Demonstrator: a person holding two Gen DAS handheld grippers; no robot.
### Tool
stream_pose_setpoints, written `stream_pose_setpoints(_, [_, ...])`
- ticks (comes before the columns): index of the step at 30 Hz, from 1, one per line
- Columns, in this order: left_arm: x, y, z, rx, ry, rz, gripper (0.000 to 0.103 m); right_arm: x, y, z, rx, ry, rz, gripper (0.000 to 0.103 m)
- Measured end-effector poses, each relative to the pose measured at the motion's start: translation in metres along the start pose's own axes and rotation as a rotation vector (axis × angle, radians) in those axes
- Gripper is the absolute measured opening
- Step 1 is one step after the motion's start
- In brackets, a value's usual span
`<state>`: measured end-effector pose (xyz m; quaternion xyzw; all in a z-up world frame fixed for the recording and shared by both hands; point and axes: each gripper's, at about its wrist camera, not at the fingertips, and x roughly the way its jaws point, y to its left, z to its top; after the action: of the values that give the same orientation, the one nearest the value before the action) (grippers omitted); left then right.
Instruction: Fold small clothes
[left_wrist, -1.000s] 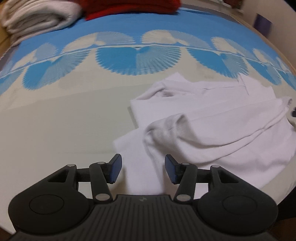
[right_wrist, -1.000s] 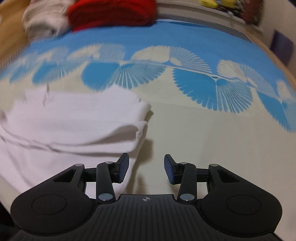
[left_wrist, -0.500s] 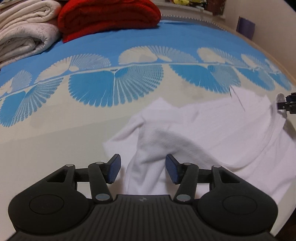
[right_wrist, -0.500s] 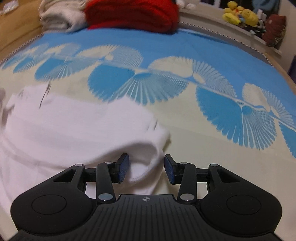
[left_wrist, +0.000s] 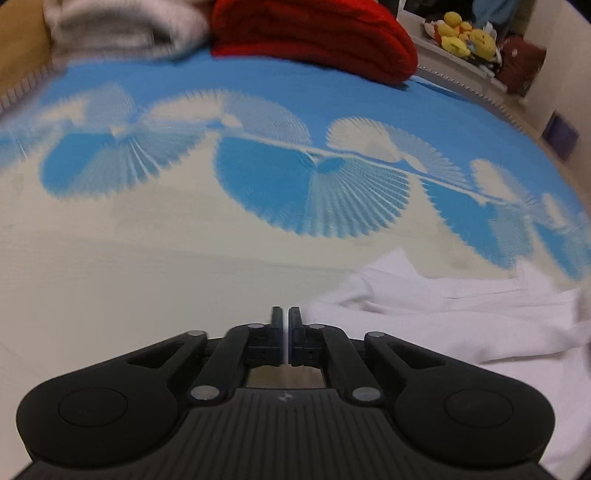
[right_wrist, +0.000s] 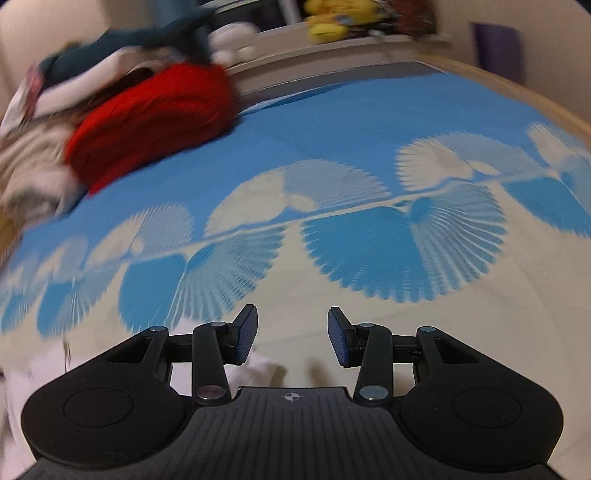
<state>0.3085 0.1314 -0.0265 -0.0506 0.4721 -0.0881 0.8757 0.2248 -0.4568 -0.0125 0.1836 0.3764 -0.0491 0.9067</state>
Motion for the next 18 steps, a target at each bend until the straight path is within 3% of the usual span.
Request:
stream_pose_setpoints(1, [0.003,0.001,0.0,-0.02,0.029,-0.046,0.01,0.0,-0.002,-0.001,-0.003,0.019,0.025,0.044])
stream_pose_setpoints(3, [0.005,-0.002,-0.002,-0.014,0.049,-0.071,0.034,0.004,-0.003,-0.004,-0.02,0.091,0.107,0.046])
stream_pose_setpoints(5, [0.007,-0.009,-0.003,0.018,0.051,-0.06,0.039,0.01,-0.001,-0.011,-0.051,0.172,0.176,0.049])
stream_pose_setpoints(10, [0.015,-0.011,-0.007,0.014,0.079,-0.037,0.039,0.012,0.011,-0.021,-0.182,0.227,0.202,0.049])
stream_pose_setpoints(15, [0.016,-0.005,-0.006,-0.001,0.081,-0.028,0.039,-0.006,-0.013,-0.01,-0.078,0.176,0.222,0.049])
stream_pose_setpoints(18, [0.015,-0.003,-0.006,-0.015,0.079,-0.036,0.039,-0.009,-0.025,-0.011,-0.053,0.205,0.236,0.049])
